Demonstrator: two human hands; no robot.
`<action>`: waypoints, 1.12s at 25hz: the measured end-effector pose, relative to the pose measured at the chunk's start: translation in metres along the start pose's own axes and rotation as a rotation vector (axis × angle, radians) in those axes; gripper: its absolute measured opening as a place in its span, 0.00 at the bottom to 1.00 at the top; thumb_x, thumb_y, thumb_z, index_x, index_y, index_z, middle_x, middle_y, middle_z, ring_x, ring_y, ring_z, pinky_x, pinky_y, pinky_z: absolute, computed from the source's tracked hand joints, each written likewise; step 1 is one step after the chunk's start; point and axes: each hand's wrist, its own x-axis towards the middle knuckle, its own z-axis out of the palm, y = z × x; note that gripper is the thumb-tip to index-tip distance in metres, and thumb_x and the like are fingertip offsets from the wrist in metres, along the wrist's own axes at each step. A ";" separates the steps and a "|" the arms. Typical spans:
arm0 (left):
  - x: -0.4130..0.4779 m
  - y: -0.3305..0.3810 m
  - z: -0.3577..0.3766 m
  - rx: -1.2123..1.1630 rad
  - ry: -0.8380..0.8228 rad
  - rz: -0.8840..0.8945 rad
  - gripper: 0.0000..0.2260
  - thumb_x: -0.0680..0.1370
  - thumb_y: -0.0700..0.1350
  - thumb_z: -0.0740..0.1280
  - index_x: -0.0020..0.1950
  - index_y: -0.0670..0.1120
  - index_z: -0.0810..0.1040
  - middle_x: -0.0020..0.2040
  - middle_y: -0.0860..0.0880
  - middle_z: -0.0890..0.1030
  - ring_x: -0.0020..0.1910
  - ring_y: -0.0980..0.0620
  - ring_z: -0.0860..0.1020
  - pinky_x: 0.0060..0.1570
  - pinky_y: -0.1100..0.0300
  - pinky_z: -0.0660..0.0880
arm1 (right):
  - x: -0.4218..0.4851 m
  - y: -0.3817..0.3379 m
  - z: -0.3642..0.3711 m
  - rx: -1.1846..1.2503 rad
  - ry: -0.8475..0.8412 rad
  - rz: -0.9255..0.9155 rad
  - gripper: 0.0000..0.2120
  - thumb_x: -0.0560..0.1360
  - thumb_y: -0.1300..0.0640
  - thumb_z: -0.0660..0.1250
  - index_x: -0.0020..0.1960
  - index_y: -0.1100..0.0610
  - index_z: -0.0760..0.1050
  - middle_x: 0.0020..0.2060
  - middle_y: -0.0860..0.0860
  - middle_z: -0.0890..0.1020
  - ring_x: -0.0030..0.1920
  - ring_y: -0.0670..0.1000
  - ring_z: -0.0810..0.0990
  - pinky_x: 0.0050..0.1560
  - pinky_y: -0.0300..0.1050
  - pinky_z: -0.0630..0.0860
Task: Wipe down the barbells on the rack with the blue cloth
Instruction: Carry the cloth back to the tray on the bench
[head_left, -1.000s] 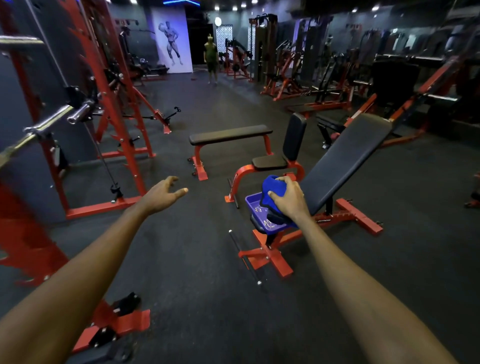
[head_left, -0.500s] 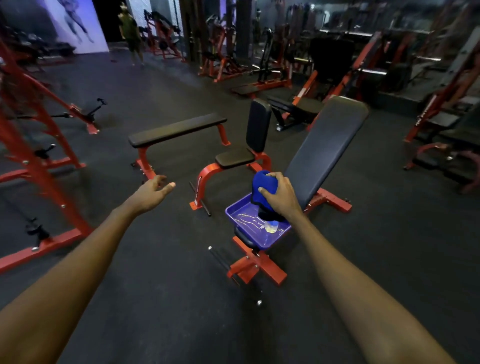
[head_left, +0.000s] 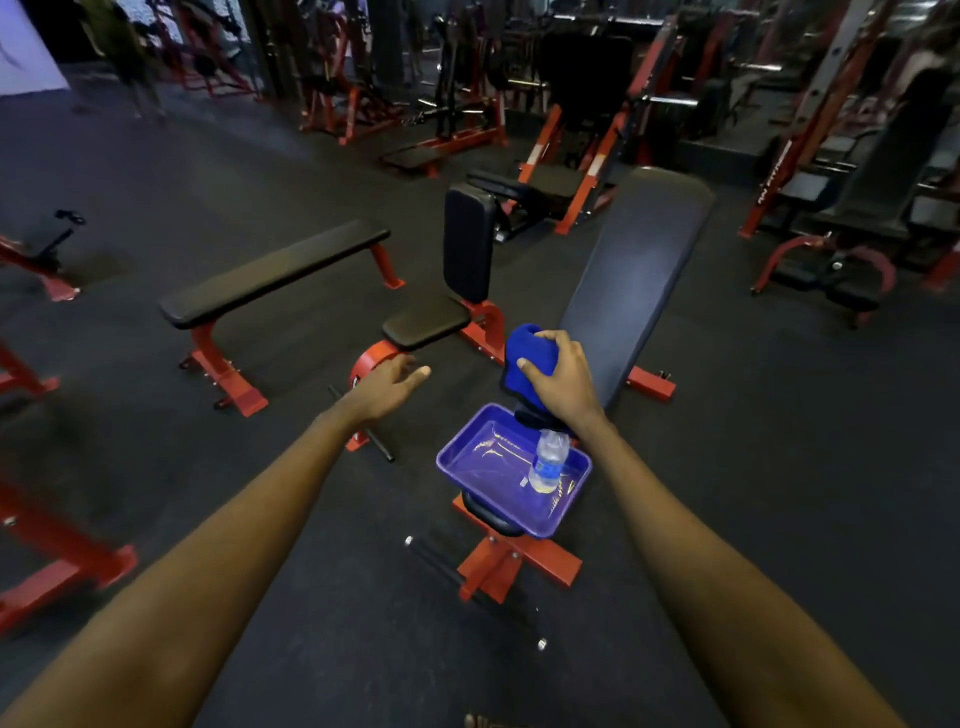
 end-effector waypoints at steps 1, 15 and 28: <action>0.019 0.004 -0.003 -0.011 -0.020 0.025 0.26 0.84 0.57 0.60 0.76 0.42 0.70 0.71 0.47 0.75 0.69 0.49 0.74 0.66 0.60 0.67 | 0.012 -0.002 0.008 0.010 0.025 0.021 0.23 0.77 0.49 0.73 0.69 0.49 0.70 0.66 0.54 0.72 0.65 0.56 0.76 0.65 0.56 0.76; 0.183 0.033 -0.012 -0.653 -0.338 0.137 0.06 0.78 0.37 0.68 0.54 0.43 0.82 0.42 0.46 0.81 0.39 0.52 0.78 0.37 0.59 0.73 | 0.091 -0.059 0.104 0.281 0.428 0.352 0.18 0.84 0.43 0.61 0.70 0.49 0.70 0.68 0.54 0.73 0.65 0.53 0.75 0.64 0.51 0.74; 0.200 0.082 -0.044 -0.601 -0.906 0.284 0.14 0.70 0.56 0.72 0.49 0.47 0.87 0.49 0.45 0.86 0.52 0.47 0.82 0.65 0.45 0.75 | 0.054 -0.086 0.070 0.146 0.349 0.227 0.18 0.81 0.46 0.66 0.39 0.58 0.74 0.30 0.49 0.77 0.32 0.48 0.73 0.35 0.49 0.69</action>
